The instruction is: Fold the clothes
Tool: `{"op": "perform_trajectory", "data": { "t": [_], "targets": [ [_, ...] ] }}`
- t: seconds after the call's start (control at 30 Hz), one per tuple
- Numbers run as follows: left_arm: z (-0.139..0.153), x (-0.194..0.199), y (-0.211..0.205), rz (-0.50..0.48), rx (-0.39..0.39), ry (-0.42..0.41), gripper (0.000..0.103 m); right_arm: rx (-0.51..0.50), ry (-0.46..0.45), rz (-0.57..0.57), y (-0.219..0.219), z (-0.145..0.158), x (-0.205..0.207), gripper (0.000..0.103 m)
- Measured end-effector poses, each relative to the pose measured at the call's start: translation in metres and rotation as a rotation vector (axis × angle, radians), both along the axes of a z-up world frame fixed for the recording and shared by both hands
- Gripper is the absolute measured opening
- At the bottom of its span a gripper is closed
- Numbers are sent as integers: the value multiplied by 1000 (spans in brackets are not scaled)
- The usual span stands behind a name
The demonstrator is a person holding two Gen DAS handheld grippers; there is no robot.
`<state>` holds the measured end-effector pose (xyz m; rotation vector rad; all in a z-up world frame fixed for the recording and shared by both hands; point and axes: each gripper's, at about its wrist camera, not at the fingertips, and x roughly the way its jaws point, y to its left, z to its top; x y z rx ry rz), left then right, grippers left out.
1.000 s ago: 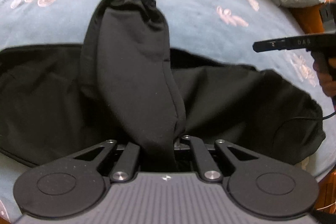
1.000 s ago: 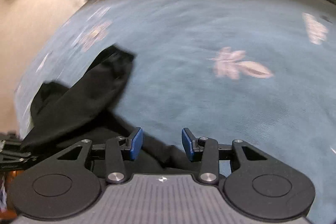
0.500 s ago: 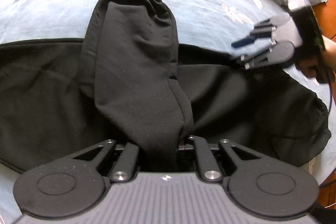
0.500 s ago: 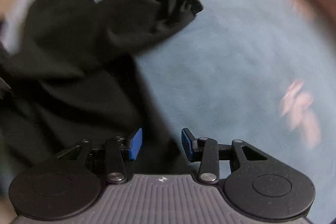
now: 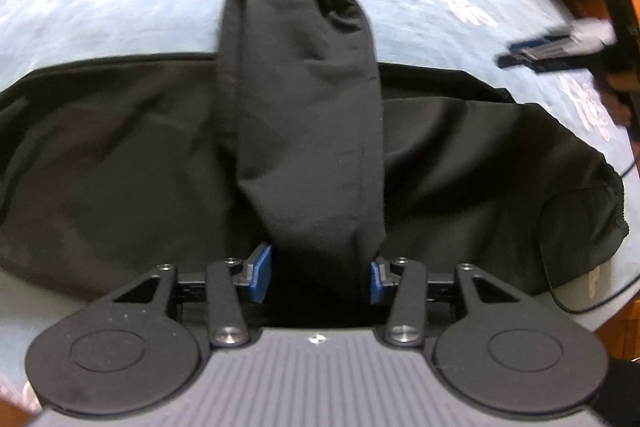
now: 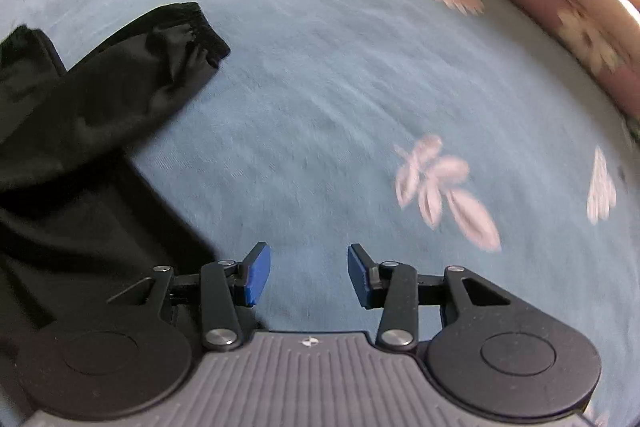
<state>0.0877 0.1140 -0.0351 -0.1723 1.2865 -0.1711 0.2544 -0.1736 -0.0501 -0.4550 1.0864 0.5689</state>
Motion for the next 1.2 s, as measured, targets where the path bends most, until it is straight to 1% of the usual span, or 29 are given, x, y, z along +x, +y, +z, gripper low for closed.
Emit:
{"op": "perform_trajectory", "data": {
  "t": [0.1,0.17,0.2,0.23,0.27,0.3,0.33,0.37,0.4,0.43,0.5,0.53,0.67,0.7,0.77,0.9,0.97,1.03,1.13,1.2],
  "targets": [
    [10,-3,11,16,29,31,55,28,18,-96,-25,3,-13,48],
    [18,-3,15,17,59,56,56,53,33,-144,-40,7,-21,48],
    [20,-2,18,27,47,73,58,66,41,-166,-47,9,-26,48],
    [21,-1,24,56,-5,96,63,78,49,-188,-54,10,-30,48],
    [22,0,31,91,-60,114,64,89,58,-207,-58,9,-31,48],
    [21,2,39,150,-124,115,64,104,72,-223,-62,7,-33,48],
    [18,4,47,212,-170,118,64,124,81,-236,-67,6,-35,48],
    [13,7,52,238,-201,139,64,145,91,-245,-71,5,-37,48],
    [9,11,56,258,-208,157,65,161,106,-254,-74,2,-38,48],
    [9,17,52,241,-110,161,64,171,114,-265,-76,1,-39,48],
    [19,27,40,169,61,102,64,187,112,-280,-79,1,-40,48],
    [24,32,33,134,132,70,64,201,111,-282,-81,2,-41,48],
    [46,65,-3,0,161,-97,64,212,96,-252,-79,3,-44,48],
    [48,75,-19,-64,166,-141,64,208,88,-250,-78,3,-46,48],
    [44,98,-54,-231,178,-223,64,220,92,-263,-79,3,-47,48],
    [20,132,-136,-572,222,-395,64,258,97,-285,-80,3,-50,48],
    [6,140,-168,-690,228,-443,64,244,99,-270,-75,0,-50,48],
    [-6,148,-195,-795,243,-461,64,211,110,-234,-70,-6,-54,48],
    [-21,150,-216,-909,254,-495,64,137,146,-218,-71,-24,-69,48],
    [-32,144,-223,-1004,275,-514,64,116,164,-220,-76,-33,-80,48]
  ]
}}
